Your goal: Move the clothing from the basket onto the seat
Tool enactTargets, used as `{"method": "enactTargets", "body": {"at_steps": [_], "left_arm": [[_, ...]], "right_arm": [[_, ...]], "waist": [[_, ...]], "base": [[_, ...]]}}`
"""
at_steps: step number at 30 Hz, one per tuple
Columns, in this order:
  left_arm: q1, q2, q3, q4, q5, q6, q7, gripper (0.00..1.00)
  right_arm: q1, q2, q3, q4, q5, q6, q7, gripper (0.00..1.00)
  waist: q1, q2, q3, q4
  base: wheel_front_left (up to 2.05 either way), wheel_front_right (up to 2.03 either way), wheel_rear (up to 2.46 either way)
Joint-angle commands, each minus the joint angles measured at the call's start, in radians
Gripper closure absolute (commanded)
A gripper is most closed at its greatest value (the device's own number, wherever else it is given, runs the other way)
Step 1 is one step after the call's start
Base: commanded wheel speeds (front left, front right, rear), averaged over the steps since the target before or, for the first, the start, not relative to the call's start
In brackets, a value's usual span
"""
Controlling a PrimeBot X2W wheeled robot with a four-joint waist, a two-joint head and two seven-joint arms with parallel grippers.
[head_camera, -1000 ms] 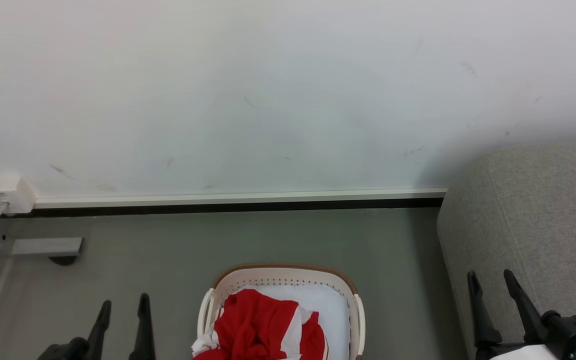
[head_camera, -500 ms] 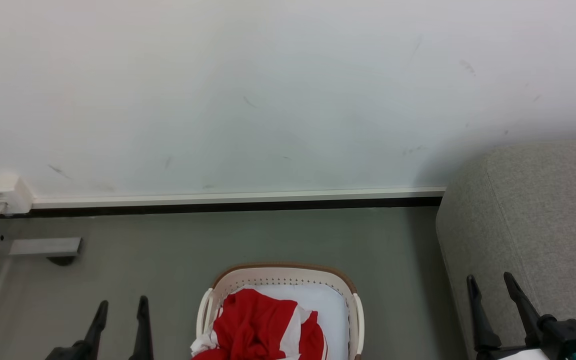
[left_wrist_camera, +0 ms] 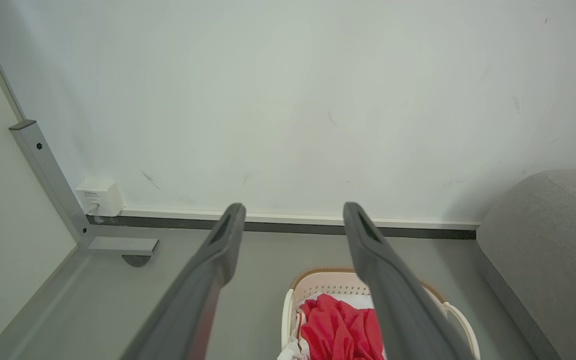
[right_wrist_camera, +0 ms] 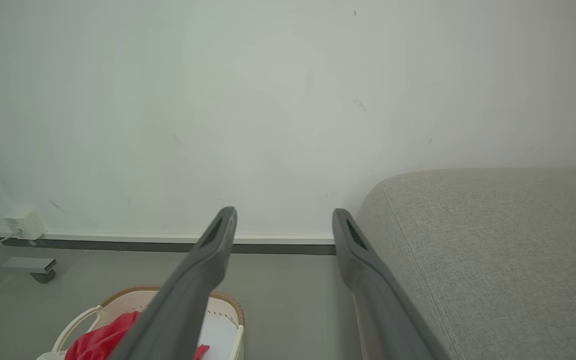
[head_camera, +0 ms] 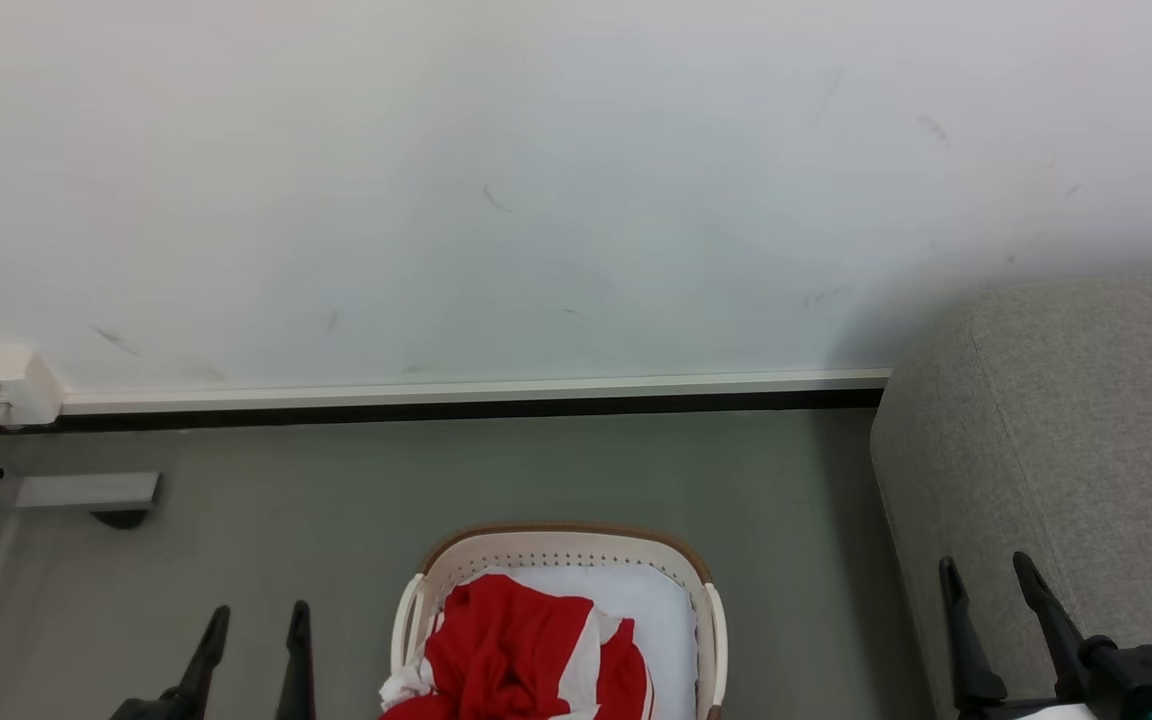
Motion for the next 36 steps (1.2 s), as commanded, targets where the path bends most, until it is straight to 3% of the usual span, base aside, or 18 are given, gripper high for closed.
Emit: {"method": "enactTargets", "body": {"at_steps": [1,17,25,36], "left_arm": [[0.008,0.007,0.001,0.007,-0.011,-0.003,-0.001,0.0],[-0.051,0.006,-0.032,0.045,-0.016,-0.031,-0.001,0.0],[-0.224,0.029,-0.153,0.153,0.032,-0.059,-0.001,0.0],[-0.519,0.115,-0.306,0.454,0.063,-0.065,0.027,0.0]], "right_arm": [[0.003,-0.006,-0.002,0.005,0.011,-0.002,-0.004,0.0],[-0.037,-0.006,0.016,-0.014,0.033,-0.002,-0.004,0.0],[-0.118,-0.005,0.041,-0.081,0.022,-0.002,-0.004,0.0],[-0.213,-0.004,0.067,-0.204,0.063,-0.002,-0.004,0.0]], "waist": [[-0.0001,0.0,0.0,0.0],[-0.0001,0.0,0.075,-0.036],[-0.0001,0.0,0.231,-0.099],[-0.0001,0.0,0.473,-0.221]], "base": [[0.0,0.0,0.0],[0.0,0.0,0.0],[0.0,0.0,0.0],[0.0,0.0,0.0]]}}
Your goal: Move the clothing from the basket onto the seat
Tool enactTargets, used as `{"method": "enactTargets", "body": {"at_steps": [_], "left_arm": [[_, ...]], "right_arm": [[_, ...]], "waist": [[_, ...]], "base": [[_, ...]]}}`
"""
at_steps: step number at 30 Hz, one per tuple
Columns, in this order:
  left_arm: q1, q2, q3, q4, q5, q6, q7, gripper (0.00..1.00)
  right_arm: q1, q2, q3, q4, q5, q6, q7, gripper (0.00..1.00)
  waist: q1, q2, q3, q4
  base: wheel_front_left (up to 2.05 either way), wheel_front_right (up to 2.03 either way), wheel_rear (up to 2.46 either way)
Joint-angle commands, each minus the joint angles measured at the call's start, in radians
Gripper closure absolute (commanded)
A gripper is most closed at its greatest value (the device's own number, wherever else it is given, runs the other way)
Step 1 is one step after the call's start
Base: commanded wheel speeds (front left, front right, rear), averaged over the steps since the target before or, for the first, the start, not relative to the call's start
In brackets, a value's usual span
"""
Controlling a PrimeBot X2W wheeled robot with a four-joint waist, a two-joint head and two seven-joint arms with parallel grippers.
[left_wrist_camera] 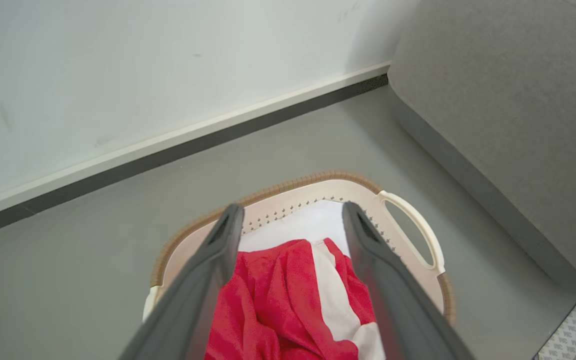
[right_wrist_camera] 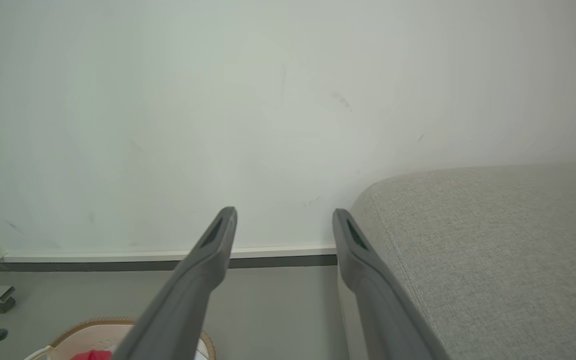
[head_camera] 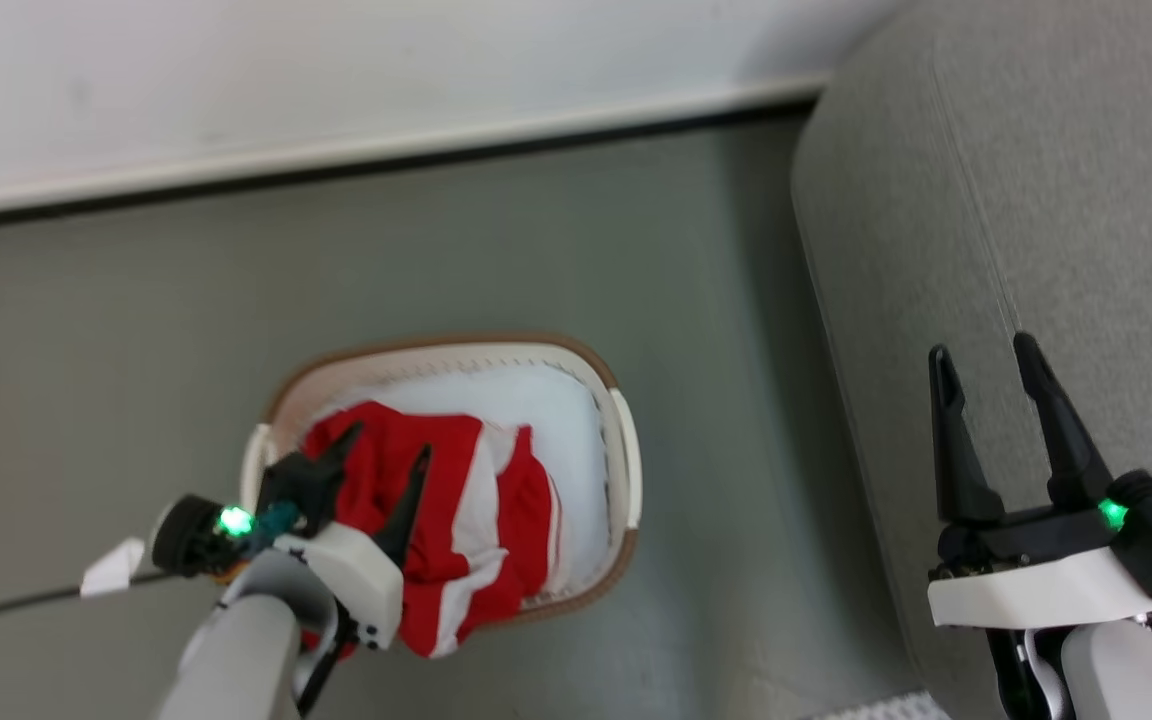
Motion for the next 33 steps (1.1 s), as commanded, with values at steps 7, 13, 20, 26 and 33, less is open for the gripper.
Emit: {"method": "enactTargets", "body": {"at_steps": [7,13,20,26,33], "left_arm": [[-0.15,0.072,-0.043,0.14,-0.003,-0.002,0.053,0.0],[-0.243,0.115,-0.05,0.257,0.009,0.002,0.103,0.0],[-0.29,0.129,-0.052,0.345,-0.002,0.012,0.136,0.0],[-0.3,0.125,-0.073,0.395,-0.004,0.012,0.145,0.51],[-0.295,0.095,-0.116,0.406,-0.047,-0.001,0.071,1.0]], "right_arm": [[-0.046,-0.001,0.01,-0.077,0.04,-0.002,-0.004,0.0],[-0.062,-0.001,0.016,-0.12,0.064,-0.002,-0.004,0.0],[-0.073,-0.001,0.029,-0.13,0.075,-0.002,-0.004,0.0],[-0.074,-0.001,0.034,-0.126,0.076,-0.002,-0.004,0.0],[-0.062,-0.002,0.014,-0.098,0.063,-0.002,-0.004,0.0]], "waist": [[-0.0002,0.0,0.22,-0.117],[-0.0002,0.0,0.297,-0.141],[-0.0002,0.0,0.333,-0.154],[-0.0002,0.0,0.34,-0.163],[-0.0002,0.0,0.276,-0.147]], "base": [[0.0,0.0,0.0],[0.0,0.0,0.0],[0.0,0.0,0.0],[0.0,0.0,0.0],[0.0,0.0,0.0]]}}
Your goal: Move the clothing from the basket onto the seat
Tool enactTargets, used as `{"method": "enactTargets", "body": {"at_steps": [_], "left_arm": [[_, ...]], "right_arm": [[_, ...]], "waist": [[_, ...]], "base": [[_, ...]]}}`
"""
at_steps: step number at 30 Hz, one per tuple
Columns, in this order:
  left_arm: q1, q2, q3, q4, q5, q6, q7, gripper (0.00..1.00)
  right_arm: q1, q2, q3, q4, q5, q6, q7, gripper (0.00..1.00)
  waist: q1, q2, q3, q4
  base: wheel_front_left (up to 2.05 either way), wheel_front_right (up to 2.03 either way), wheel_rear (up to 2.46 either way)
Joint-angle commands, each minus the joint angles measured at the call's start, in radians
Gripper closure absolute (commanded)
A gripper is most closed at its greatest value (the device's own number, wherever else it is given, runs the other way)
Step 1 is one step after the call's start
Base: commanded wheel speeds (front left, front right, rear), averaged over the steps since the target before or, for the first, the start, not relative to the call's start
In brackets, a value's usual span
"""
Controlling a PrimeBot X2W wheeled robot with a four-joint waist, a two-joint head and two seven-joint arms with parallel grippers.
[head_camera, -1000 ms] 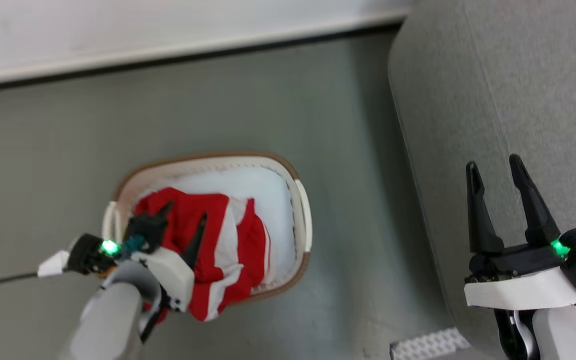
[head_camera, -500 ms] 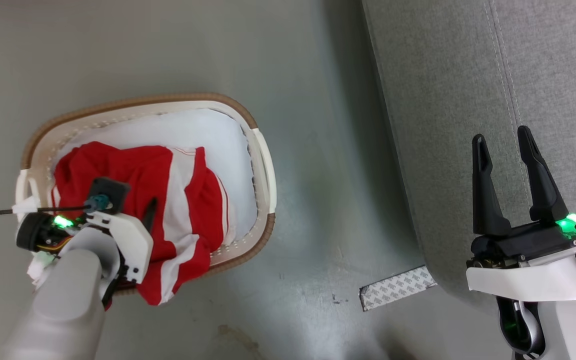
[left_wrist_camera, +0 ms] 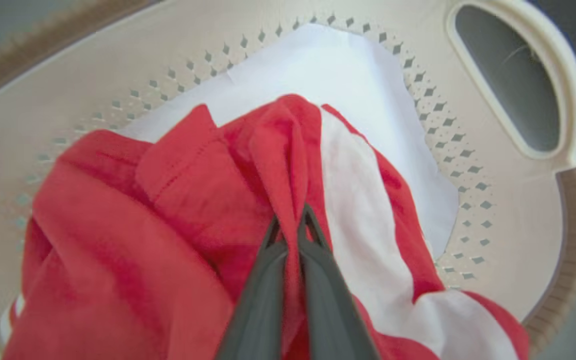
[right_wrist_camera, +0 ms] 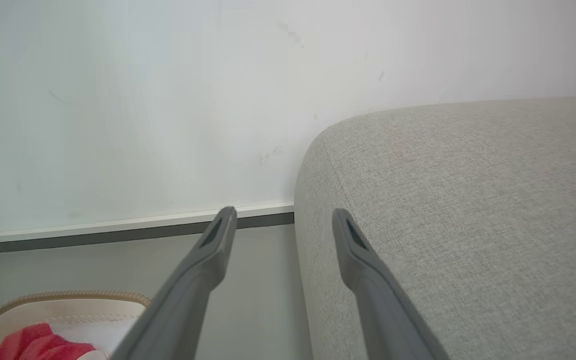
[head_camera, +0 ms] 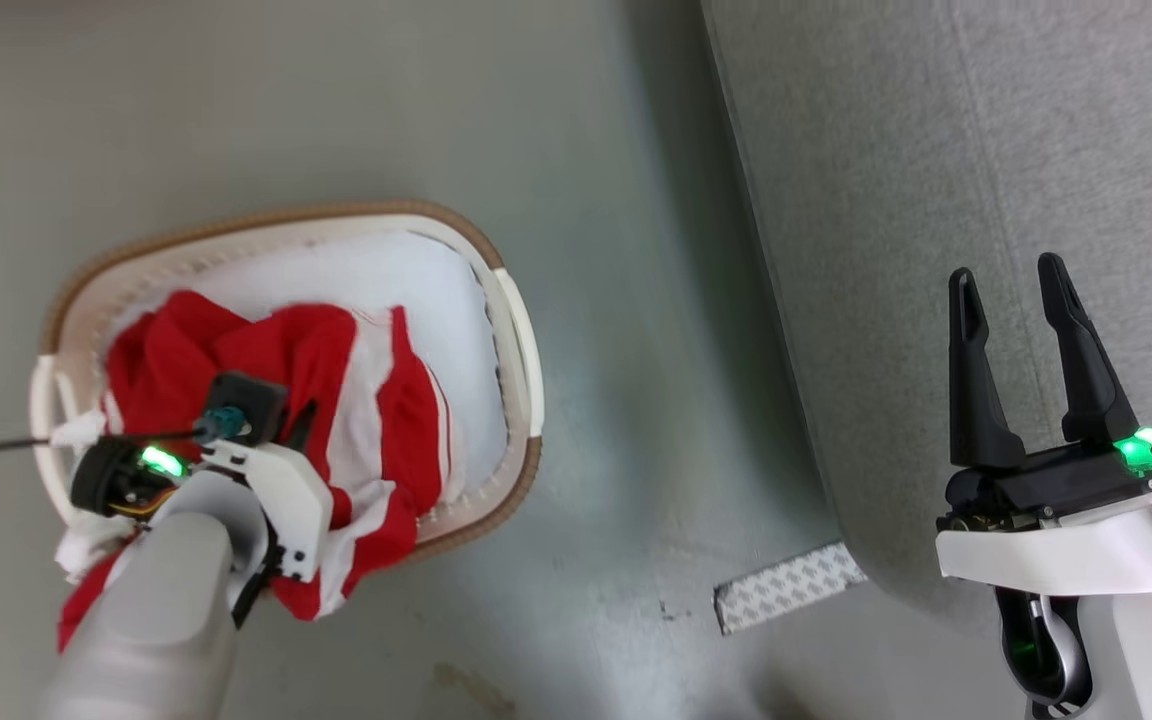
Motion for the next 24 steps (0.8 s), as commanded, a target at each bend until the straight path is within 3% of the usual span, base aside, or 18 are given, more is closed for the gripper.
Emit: {"method": "enactTargets", "body": {"at_steps": [1,10,17,24], "left_arm": [[0.006,0.0,0.005,-0.004,-0.015,-0.003,-0.02,1.0],[0.123,-0.048,0.003,-0.114,-0.125,-0.004,-0.094,1.0],[0.234,-0.065,0.004,-0.297,-0.178,-0.001,-0.102,1.0],[0.346,-0.065,0.009,-0.531,-0.197,0.04,-0.073,1.0]], "right_arm": [[0.006,-0.001,-0.006,0.007,-0.011,-0.002,-0.004,0.0],[0.07,-0.002,-0.02,0.065,-0.046,-0.002,-0.004,0.0],[0.127,-0.002,-0.01,0.106,-0.08,-0.002,-0.003,0.0],[0.179,-0.002,0.015,0.133,-0.091,-0.002,-0.003,0.0]], "waist": [[-0.0001,0.0,-0.041,0.015],[-0.0001,0.0,-0.281,0.097],[-0.0001,0.0,-0.453,0.166],[-0.0001,0.0,-0.582,0.204]], "base": [[0.0,0.0,0.0],[0.0,0.0,0.0],[0.0,0.0,0.0],[0.0,0.0,0.0]]}}
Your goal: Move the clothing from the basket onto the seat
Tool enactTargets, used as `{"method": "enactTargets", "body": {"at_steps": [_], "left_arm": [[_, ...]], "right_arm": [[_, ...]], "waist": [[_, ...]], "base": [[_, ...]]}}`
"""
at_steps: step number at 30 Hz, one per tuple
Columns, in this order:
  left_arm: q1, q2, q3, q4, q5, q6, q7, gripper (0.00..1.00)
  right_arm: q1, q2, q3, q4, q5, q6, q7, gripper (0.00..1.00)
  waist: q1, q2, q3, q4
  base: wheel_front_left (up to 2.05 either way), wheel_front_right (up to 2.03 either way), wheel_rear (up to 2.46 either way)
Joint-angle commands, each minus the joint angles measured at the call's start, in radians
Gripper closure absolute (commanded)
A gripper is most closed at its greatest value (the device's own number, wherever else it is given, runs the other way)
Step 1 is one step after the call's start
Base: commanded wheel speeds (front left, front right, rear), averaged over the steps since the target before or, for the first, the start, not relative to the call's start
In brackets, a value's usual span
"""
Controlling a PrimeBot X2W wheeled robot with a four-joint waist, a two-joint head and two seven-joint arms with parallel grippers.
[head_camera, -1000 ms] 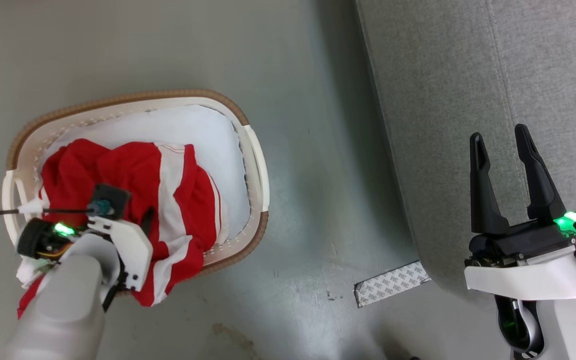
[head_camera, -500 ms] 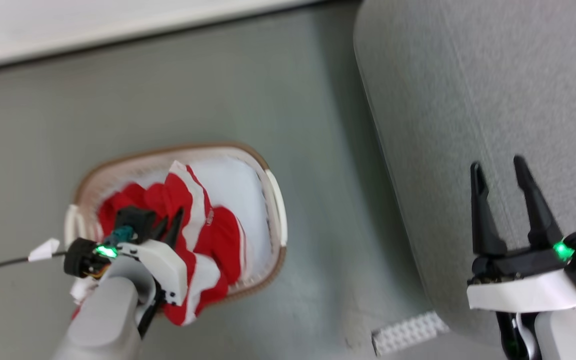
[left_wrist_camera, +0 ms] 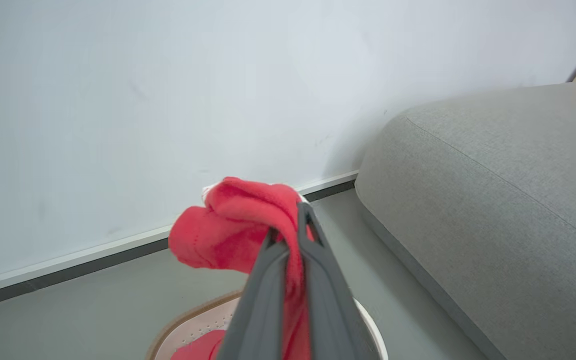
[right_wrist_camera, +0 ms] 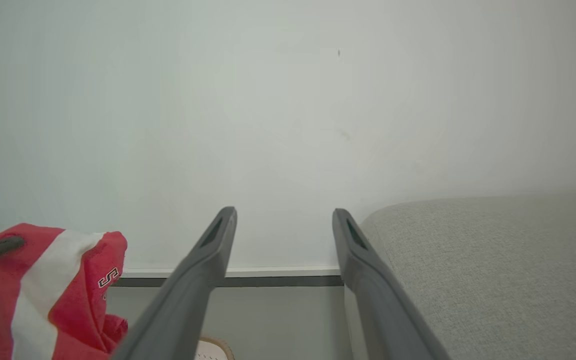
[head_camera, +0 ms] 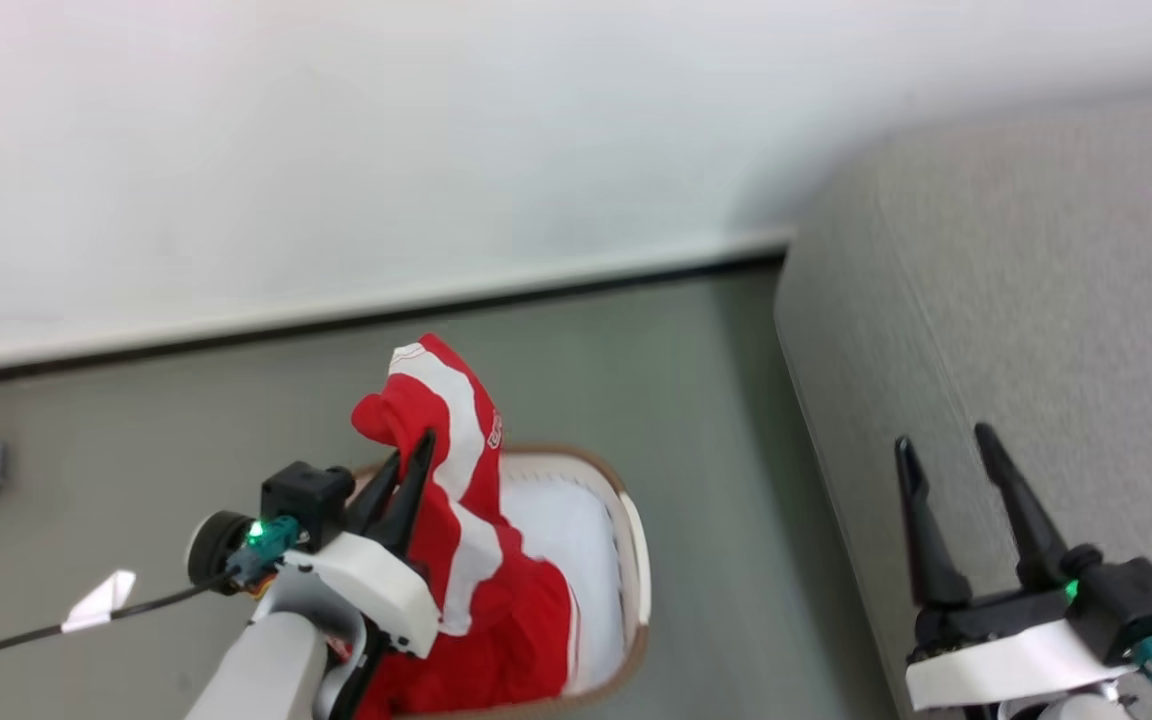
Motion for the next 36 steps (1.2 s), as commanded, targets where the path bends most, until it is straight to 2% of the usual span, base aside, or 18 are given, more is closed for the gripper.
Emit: {"method": "enactTargets", "body": {"at_steps": [1,7,13,20,24,29,36], "left_arm": [[0.03,0.006,0.004,-0.041,-0.01,0.009,0.008,1.0],[0.124,0.022,0.008,-0.261,-0.024,0.052,0.08,1.0],[0.174,0.026,0.005,-0.417,-0.037,0.079,0.139,1.0],[0.193,0.012,-0.01,-0.558,-0.04,0.107,0.187,1.0],[0.199,-0.005,-0.037,-0.603,-0.027,0.117,0.206,1.0],[0.198,-0.031,-0.085,-0.646,-0.011,0.12,0.229,1.0],[0.202,-0.06,-0.142,-0.683,-0.003,0.126,0.255,1.0]], "right_arm": [[0.02,-0.003,0.009,0.006,-0.005,-0.002,-0.003,0.0],[0.055,-0.003,0.057,0.015,-0.023,-0.002,-0.003,0.0],[0.05,-0.002,0.164,0.004,-0.055,-0.002,-0.003,0.0],[-0.009,-0.004,0.434,0.013,-0.071,-0.002,-0.003,0.0],[-0.052,-0.003,0.523,0.027,-0.057,-0.002,-0.003,0.0],[-0.108,-0.003,0.561,0.064,-0.086,-0.002,-0.003,0.0],[-0.177,-0.003,0.554,0.155,-0.189,-0.002,-0.002,0.0]], "waist": [[0.0004,0.0,-0.082,0.044],[0.0004,0.0,-0.159,0.049],[0.0004,0.0,-0.183,0.056],[0.0004,0.0,-0.194,0.072],[0.0004,0.0,-0.201,0.084],[0.0004,0.0,-0.21,0.098],[0.0004,0.0,-0.221,0.103]], "base": [[0.0,0.0,0.0],[0.0,0.0,0.0],[0.0,0.0,0.0],[0.0,0.0,0.0],[0.0,0.0,0.0],[0.0,0.0,0.0],[0.0,0.0,0.0]]}}
